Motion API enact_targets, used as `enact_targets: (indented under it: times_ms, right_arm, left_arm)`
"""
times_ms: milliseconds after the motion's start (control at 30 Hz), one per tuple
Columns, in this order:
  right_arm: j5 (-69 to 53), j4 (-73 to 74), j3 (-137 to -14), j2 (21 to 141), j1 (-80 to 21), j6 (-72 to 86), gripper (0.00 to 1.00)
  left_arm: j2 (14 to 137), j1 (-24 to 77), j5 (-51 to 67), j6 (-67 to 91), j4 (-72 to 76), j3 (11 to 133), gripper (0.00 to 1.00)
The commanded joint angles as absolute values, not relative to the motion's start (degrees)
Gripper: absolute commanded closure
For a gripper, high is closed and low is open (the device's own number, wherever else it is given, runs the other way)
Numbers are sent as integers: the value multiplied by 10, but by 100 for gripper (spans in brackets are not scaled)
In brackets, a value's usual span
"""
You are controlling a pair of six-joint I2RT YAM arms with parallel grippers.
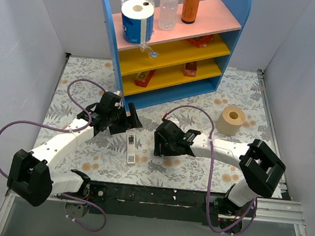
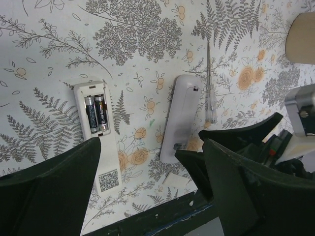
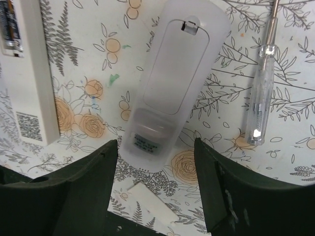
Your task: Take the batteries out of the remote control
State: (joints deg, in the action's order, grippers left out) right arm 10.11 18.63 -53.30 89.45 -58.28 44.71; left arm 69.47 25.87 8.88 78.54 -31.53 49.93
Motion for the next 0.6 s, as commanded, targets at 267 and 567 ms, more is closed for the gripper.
enact_targets:
  times_ms: [267, 567]
  right_arm:
    - [144, 176, -547, 927, -614, 346, 43]
    - [80, 104, -500, 880, -613, 151, 58]
  left_arm:
    - [628, 256, 111, 792, -270, 481, 18]
    - [638, 255, 163, 812, -232, 464, 21]
